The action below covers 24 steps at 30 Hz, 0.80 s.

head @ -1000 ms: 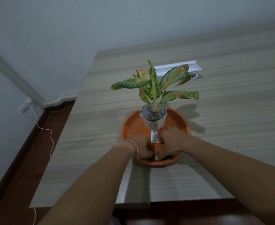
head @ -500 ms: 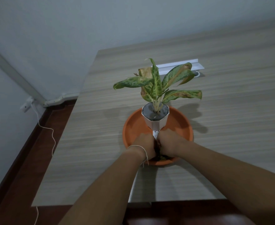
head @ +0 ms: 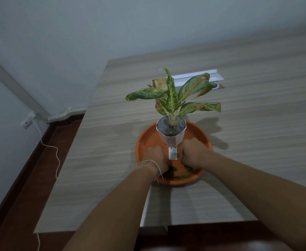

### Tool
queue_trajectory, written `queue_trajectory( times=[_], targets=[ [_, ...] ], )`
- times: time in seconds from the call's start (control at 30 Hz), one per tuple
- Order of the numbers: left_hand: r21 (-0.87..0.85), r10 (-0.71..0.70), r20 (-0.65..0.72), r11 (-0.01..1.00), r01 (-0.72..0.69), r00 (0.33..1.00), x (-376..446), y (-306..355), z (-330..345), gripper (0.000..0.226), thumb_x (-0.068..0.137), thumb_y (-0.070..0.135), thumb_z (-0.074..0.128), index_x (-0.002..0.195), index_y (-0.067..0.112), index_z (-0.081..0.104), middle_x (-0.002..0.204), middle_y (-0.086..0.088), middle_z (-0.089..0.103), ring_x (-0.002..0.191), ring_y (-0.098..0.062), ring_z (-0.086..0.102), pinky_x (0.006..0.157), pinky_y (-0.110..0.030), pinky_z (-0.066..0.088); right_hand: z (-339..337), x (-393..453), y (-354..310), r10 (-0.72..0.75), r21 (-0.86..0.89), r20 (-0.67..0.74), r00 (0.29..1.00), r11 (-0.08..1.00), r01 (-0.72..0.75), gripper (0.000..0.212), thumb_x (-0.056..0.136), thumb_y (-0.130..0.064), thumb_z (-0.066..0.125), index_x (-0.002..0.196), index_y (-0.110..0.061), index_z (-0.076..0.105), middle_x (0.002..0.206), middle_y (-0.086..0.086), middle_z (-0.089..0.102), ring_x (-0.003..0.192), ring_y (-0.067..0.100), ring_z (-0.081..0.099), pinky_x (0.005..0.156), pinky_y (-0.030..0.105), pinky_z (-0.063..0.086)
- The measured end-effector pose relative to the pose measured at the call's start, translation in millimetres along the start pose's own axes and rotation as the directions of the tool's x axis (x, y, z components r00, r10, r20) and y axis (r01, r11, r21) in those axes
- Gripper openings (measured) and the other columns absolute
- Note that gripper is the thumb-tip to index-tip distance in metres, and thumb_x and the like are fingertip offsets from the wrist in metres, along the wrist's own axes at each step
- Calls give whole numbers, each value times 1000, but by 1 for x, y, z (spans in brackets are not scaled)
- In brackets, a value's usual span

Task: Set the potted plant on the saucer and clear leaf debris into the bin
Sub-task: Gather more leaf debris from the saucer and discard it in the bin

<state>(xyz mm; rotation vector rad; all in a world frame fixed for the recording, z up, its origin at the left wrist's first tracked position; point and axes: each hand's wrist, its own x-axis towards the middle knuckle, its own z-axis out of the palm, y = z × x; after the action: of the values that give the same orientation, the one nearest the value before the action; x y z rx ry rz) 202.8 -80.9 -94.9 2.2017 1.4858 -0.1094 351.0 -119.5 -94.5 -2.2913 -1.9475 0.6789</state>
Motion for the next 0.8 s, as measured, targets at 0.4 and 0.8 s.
queue_trajectory(
  times=[0.4,0.8],
  targets=[
    [-185,-34,-192,983,-3,981,-12,-1,-36,11,80,9,70,84,8,81,92,-6,78,93,-20,69,84,-26,53,-27,-1,-10,-90,-36,-152,984,996,85,18,80,-5,61,87,-9,77,94,12,76,89,31,71,81,43,61],
    [-239,-77,-207,971,26,975,-18,-12,-45,9,72,6,74,70,14,79,63,5,70,79,-25,74,78,-32,61,-28,-5,-16,-102,1,-242,965,994,106,23,80,-2,67,91,-14,82,96,6,79,94,24,71,81,28,56]
  ],
)
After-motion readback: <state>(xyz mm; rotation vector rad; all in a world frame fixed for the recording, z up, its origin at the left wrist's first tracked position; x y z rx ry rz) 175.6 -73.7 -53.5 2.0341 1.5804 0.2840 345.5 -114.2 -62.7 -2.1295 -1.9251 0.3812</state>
